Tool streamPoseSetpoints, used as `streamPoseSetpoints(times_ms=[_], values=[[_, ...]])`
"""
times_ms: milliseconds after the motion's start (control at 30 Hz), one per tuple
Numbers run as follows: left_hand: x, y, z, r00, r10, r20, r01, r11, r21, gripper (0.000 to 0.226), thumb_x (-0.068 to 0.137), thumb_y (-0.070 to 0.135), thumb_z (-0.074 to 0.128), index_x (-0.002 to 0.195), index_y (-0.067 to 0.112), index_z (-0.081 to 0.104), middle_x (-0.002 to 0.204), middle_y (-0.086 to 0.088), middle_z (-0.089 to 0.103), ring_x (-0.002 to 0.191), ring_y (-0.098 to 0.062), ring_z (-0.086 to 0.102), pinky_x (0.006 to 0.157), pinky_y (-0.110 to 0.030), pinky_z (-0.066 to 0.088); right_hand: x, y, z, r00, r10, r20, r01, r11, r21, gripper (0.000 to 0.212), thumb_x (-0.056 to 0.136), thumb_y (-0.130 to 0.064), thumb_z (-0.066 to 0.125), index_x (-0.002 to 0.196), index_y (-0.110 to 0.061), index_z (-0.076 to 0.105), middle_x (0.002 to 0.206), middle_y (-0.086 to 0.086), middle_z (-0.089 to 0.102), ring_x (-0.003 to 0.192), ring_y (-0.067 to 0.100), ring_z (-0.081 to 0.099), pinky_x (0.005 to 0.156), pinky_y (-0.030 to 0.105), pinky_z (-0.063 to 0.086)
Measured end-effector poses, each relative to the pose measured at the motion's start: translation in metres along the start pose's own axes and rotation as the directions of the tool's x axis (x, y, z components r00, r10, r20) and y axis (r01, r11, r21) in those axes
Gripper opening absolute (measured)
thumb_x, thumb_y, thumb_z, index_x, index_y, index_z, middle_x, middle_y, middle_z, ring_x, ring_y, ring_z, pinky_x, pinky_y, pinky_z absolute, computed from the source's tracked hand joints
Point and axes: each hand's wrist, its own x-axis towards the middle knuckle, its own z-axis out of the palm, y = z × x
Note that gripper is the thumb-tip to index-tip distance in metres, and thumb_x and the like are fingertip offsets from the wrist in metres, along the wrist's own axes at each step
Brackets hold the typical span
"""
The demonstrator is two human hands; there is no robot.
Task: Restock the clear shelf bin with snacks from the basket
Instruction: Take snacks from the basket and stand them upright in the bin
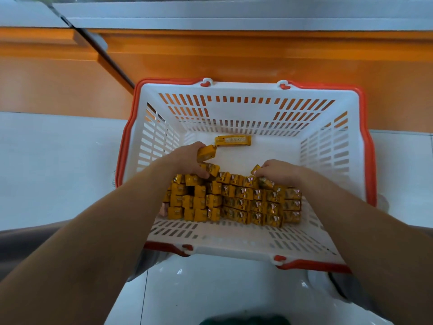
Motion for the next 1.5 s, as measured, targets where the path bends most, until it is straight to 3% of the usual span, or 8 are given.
streamPoseSetpoints(times_ms=[200, 333, 500, 667, 833, 1167, 1333, 1500], values=[[-0.001, -0.004, -0.004, 0.981, -0.067, -0.185, 0.04, 0.989, -0.144, 0.086, 0.07, 0.045, 0.091, 0.143, 0.027, 0.049, 0.119, -0.001, 0.056, 0.091, -0.017, 0.057, 0.074, -0.03, 0.045, -0.004, -0.008, -0.012, 0.993, 0.031, -0.117, -0.024, 0.998, 0.056, 0.037, 0.09, -0.048, 0.059, 0.081, -0.012, 0.061, 0.079, 0.004, 0.057, 0.066, 0.017, 0.054, 0.057, 0.03, 0.039], [-0.005, 0.0, -0.01, 0.941, -0.118, -0.316, 0.039, 0.968, -0.247, 0.069, 0.074, 0.041, 0.088, 0.133, 0.026, 0.057, 0.11, -0.002, 0.06, 0.084, -0.018, 0.06, 0.07, -0.029, 0.047, -0.002, -0.013, -0.013, 0.962, 0.019, -0.271, 0.067, 0.95, 0.306, 0.037, 0.089, -0.05, 0.057, 0.105, -0.017, 0.064, 0.095, -0.004, 0.06, 0.082, 0.013, 0.058, 0.062, 0.029, 0.041], [-0.008, 0.018, -0.018, 0.914, -0.164, -0.372, 0.005, 0.919, -0.393, 0.07, 0.077, 0.038, 0.087, 0.138, 0.024, 0.055, 0.112, -0.005, 0.065, 0.093, -0.025, 0.068, 0.082, -0.043, 0.061, 0.0, -0.027, -0.005, 0.95, -0.016, -0.311, 0.212, 0.764, 0.609, 0.027, 0.088, -0.049, 0.059, 0.11, -0.033, 0.057, 0.104, -0.019, 0.054, 0.091, 0.001, 0.051, 0.073, 0.031, 0.041], [-0.021, 0.03, -0.031, 0.948, -0.213, -0.238, -0.027, 0.689, -0.725, 0.048, 0.081, 0.024, 0.085, 0.121, 0.024, 0.06, 0.101, -0.006, 0.068, 0.085, -0.021, 0.072, 0.06, -0.025, 0.06, -0.005, -0.052, 0.01, 0.981, -0.015, -0.191, 0.175, 0.479, 0.86, 0.026, 0.09, -0.039, 0.057, 0.105, -0.02, 0.066, 0.087, 0.005, 0.072, 0.076, 0.021, 0.067, 0.073, 0.035, 0.051], [-0.045, 0.039, -0.022, 0.972, -0.219, -0.09, 0.01, 0.418, -0.908, 0.034, 0.088, 0.017, 0.077, 0.119, 0.009, 0.066, 0.1, -0.015, 0.064, 0.089, -0.025, 0.064, 0.059, -0.026, 0.058, -0.016, -0.078, 0.022, 0.922, -0.119, -0.369, 0.366, 0.582, 0.726, 0.024, 0.097, -0.035, 0.051, 0.111, -0.021, 0.065, 0.116, 0.003, 0.062, 0.1, 0.014, 0.06, 0.083, 0.034, 0.046], [-0.093, 0.083, -0.04, 0.951, -0.308, -0.022, 0.081, 0.315, -0.946, 0.026, 0.086, 0.02, 0.079, 0.108, 0.011, 0.07, 0.123, -0.016, 0.066, 0.112, -0.029, 0.066, 0.058, -0.027, 0.06, -0.062, -0.089, 0.008, 0.901, -0.31, -0.303, 0.434, 0.655, 0.619, 0.022, 0.093, -0.047, 0.061, 0.113, -0.042, 0.052, 0.115, -0.012, 0.059, 0.103, 0.007, 0.059, 0.079, 0.027, 0.05], [-0.133, 0.112, -0.08, 0.977, -0.211, -0.015, 0.014, 0.133, -0.991, 0.023, 0.087, 0.031, 0.08, 0.1, 0.015, 0.071, 0.106, -0.007, 0.073, 0.089, -0.015, 0.07, 0.057, -0.022, 0.056, -0.112, -0.105, -0.016, 0.88, -0.315, -0.354, 0.473, 0.541, 0.695, 0.025, 0.089, -0.046, 0.07, 0.111, -0.038, 0.062, 0.116, -0.011, 0.063, 0.105, 0.01, 0.061, 0.086, 0.035, 0.053], [-0.2, 0.148, -0.123, 0.983, 0.075, -0.168, -0.177, 0.144, -0.974, 0.028, 0.082, 0.029, 0.081, 0.104, 0.013, 0.074, 0.094, -0.001, 0.076, 0.078, -0.01, 0.071, 0.064, -0.021, 0.056, -0.189, -0.132, -0.053, 0.866, -0.336, -0.371, 0.486, 0.387, 0.784, 0.037, 0.09, -0.035, 0.071, 0.123, -0.02, 0.064, 0.12, 0.011, 0.07, 0.105, 0.03, 0.069, 0.086, 0.054, 0.058]])
